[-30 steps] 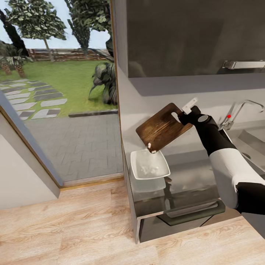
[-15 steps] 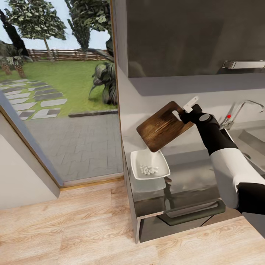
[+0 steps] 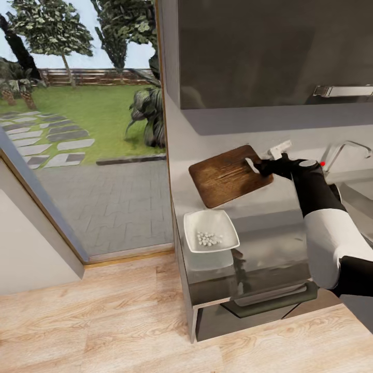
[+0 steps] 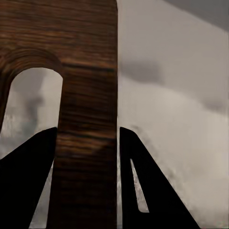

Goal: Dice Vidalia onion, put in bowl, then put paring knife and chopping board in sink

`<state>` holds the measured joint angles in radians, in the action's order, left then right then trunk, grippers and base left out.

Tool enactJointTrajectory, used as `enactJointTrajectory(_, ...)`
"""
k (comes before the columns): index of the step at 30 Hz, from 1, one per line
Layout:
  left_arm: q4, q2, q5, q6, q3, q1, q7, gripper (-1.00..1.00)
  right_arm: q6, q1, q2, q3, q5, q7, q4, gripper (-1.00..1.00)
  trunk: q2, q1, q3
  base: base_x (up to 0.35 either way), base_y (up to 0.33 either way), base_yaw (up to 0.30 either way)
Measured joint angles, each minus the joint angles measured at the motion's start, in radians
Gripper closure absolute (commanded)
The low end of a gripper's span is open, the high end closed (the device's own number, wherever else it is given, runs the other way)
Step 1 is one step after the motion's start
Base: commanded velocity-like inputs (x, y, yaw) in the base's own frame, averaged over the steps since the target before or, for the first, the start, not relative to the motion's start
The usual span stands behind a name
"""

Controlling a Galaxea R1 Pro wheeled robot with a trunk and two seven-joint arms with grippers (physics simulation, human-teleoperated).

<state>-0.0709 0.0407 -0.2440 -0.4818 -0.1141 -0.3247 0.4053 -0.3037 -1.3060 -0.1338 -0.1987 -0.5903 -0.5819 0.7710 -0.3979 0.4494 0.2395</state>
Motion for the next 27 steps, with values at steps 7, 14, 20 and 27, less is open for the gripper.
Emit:
enactJointTrajectory(7,0.000,0.001,0.000,0.000,0.000,0.000,0.000,-1.00,-0.039,0.000,-0.049,-0.080,0.088,-0.102,-0.003,1.00,0.000,0.000,0.000,0.000,0.000,0.000)
enactJointTrajectory(14,0.000,0.003,0.000,0.000,0.000,0.000,0.000,-1.00,-0.040,0.000,-0.067,-0.106,0.109,-0.115,-0.039,1.00,0.000,0.000,0.000,0.000,0.000,0.000)
enactJointTrajectory(20,0.000,0.005,0.000,0.000,-0.001,0.000,0.000,-1.00,-0.040,0.000,-0.087,-0.108,0.110,-0.116,-0.050,1.00,0.000,0.000,0.000,0.000,0.000,0.000)
enactJointTrajectory(27,0.000,0.009,0.000,0.001,-0.002,0.000,0.000,-1.00,-0.036,0.000,-0.090,-0.107,0.109,-0.114,-0.093,1.00,0.000,0.000,0.000,-0.058,-0.171,0.000)
